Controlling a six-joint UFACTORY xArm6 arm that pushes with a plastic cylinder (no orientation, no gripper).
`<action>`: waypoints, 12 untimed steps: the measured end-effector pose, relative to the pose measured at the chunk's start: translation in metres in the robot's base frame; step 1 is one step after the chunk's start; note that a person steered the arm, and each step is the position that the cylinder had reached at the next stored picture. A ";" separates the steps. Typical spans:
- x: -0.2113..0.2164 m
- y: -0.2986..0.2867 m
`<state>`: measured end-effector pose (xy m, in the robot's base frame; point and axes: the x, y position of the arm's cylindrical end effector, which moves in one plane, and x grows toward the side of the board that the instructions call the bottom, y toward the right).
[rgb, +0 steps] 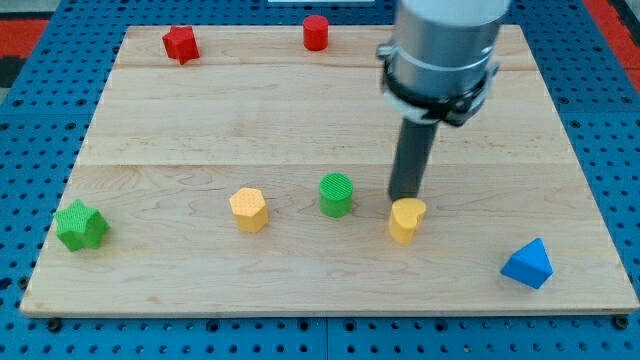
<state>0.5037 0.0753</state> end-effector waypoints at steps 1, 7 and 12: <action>0.013 0.015; 0.022 -0.132; 0.057 -0.058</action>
<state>0.5603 0.0176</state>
